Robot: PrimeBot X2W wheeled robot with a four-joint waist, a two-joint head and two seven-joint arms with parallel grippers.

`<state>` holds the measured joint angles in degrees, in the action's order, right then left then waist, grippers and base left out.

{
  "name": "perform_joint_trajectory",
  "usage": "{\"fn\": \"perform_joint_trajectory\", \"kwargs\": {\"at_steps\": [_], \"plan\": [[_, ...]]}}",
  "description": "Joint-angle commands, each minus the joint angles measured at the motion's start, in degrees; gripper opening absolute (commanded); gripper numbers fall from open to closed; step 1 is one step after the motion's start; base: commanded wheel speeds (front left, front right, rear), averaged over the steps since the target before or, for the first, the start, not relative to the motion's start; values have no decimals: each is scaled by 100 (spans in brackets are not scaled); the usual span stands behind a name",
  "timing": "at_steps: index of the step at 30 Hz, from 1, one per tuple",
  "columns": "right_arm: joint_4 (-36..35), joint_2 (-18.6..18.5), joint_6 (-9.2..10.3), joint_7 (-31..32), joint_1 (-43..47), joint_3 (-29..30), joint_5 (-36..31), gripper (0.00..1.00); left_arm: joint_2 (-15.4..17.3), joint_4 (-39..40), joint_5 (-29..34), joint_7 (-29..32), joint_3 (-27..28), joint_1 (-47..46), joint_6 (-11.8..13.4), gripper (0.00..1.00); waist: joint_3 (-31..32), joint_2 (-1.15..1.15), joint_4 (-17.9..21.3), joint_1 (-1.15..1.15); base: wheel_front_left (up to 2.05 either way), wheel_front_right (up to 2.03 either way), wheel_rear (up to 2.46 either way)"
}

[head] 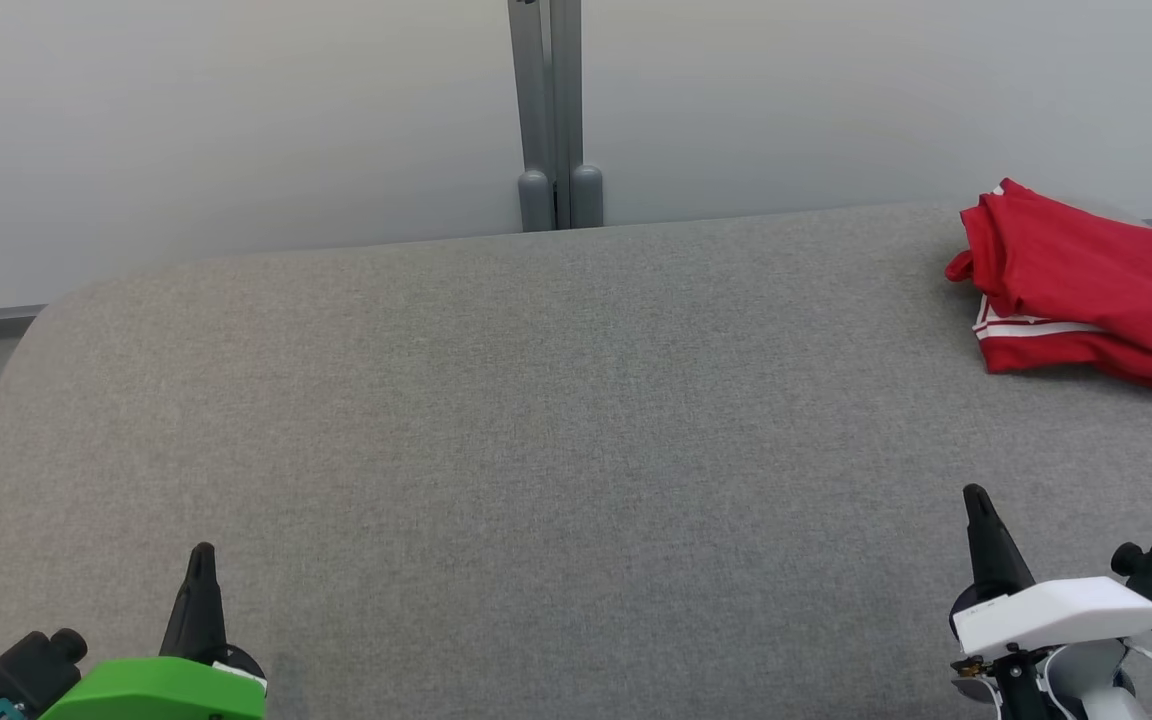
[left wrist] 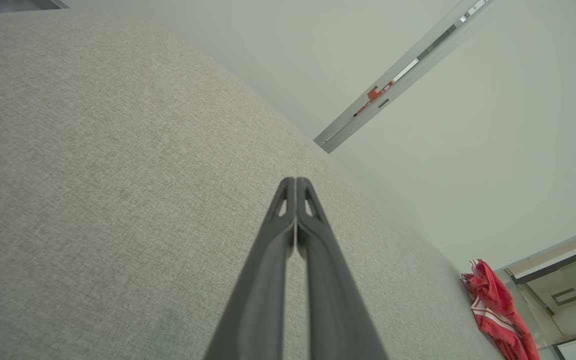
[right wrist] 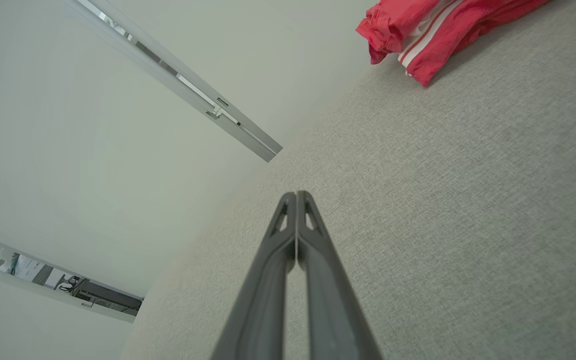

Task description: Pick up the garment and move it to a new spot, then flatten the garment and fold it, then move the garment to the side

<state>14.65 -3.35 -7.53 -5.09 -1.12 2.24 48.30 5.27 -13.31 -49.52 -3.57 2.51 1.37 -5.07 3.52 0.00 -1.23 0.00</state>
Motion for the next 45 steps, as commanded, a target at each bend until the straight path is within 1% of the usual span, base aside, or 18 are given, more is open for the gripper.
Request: {"fn": "perform_joint_trajectory", "kwargs": {"at_steps": [1, 20, 45], "plan": [[-85, -16, 2, 42, -167, 31, 197, 0, 19, 52, -182, 39, 51, -192, -42, 0, -7, 0, 2, 0, 0, 0, 0], [-86, 2, 3, 380, -284, 157, 1455, 0, -56, 16, -1410, 333, 161, -381, -104, 0, -90, 0, 30, 0, 0, 0, 0], [-85, 19, 4, 742, -411, 286, 2792, 0, -144, -27, -2715, 650, 275, -571, -172, 0, -197, 0, 66, 0, 0, 0, 0]]}}
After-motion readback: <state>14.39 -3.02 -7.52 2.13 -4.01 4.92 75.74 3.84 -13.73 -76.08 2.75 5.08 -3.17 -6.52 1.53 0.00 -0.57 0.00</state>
